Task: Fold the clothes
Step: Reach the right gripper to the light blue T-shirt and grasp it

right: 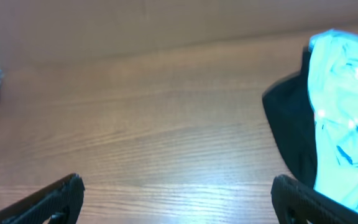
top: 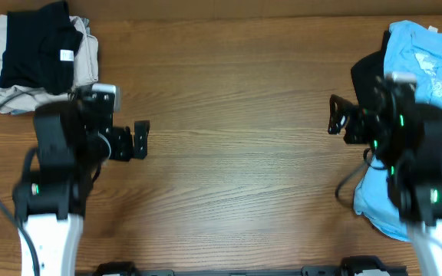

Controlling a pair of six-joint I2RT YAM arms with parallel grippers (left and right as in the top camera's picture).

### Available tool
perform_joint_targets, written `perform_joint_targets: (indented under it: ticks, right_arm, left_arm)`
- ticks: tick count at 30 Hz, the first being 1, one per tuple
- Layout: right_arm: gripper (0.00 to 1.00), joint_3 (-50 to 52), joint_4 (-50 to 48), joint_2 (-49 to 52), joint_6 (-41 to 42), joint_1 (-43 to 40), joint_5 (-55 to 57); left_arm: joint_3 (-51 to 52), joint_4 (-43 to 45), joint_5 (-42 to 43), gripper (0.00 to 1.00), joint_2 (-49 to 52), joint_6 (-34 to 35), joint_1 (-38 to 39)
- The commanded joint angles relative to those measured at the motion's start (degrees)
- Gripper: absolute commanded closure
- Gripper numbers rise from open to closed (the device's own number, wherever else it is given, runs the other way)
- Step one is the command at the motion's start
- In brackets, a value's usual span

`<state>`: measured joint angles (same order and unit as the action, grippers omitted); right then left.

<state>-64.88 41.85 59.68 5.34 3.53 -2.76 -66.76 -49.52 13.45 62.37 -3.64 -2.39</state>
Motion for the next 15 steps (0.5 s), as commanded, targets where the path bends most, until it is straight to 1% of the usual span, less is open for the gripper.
perform_joint_targets:
  ticks: [1, 4, 9, 12, 15]
  right_arm:
    - [0.00, -11.9, 4.9, 11.3, -1.6, 0.5, 0.1]
    - [0.00, -16.1, 4.9, 18.3, -1.5, 0.5, 0.1]
    - [0.00, -16.3, 0.6, 26.0, -0.5, -1.3, 1.9]
    - [0.00, -16.3, -1.8, 30.1, 1.6, -5.3, 2.9]
    - [0.00, -16.3, -5.1, 34.5, 5.4, -11.3, 5.3]
  left_arm:
    - [-8.1, -4.2, 2.2, 0.01, 8.2, -1.6, -0.3]
    - [-8.9, -3.2, 0.9, 0.00, 13.4, -1.6, -0.3]
    - [-8.8, -2.3, 0.6, 0.00, 22.4, -1.6, -0.3]
    - [-8.8, -1.1, 1.2, 0.00, 27.8, -1.6, -0.2]
    - [-8.8, 0.5, 1.3, 0.00, 31.3, -1.5, -0.2]
